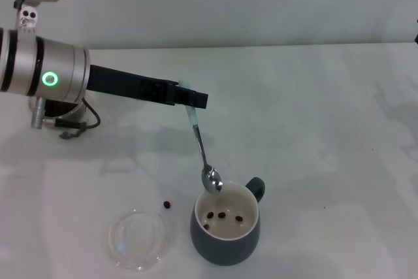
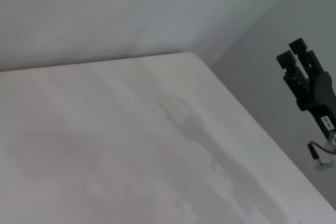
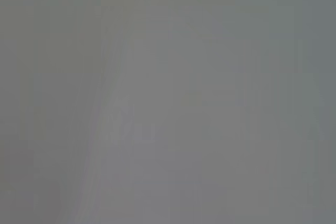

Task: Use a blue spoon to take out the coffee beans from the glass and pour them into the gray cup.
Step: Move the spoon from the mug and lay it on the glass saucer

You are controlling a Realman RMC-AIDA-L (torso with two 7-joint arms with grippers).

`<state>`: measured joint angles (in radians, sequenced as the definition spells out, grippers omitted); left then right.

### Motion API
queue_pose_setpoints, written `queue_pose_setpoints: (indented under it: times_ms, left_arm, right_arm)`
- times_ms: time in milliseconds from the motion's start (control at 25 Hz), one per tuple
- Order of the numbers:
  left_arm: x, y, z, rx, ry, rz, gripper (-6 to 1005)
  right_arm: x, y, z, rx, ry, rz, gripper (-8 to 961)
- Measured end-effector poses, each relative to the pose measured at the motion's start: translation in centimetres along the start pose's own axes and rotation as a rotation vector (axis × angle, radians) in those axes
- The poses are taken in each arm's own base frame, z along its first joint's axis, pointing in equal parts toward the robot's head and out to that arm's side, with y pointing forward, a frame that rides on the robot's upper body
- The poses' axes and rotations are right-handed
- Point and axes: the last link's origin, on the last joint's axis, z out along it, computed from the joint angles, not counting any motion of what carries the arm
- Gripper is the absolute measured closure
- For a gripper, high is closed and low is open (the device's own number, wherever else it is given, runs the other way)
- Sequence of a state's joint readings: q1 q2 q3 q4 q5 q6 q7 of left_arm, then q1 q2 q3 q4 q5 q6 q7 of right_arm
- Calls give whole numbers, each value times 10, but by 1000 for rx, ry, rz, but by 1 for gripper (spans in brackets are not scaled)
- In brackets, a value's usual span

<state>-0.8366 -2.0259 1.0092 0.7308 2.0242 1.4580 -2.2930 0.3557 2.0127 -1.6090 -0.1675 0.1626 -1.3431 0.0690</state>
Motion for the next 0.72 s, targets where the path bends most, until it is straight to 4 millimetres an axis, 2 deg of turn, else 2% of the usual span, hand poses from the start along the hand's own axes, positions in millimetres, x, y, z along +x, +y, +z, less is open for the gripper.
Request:
queue_pose_setpoints:
  times_ms: [280,480,720]
  left_arm:
    - [-1,4,-9,-24,36,11,869]
    - [-24,0,-37,-86,154,-49,864]
    - [-63,-15,-53,-66,208,-123,857]
  right_arm:
    - [-1,0,1,2,-6,1,220]
    - [-3,0,5,1,-15,2,220]
    - [-5,2,10,-4,-23,4,220]
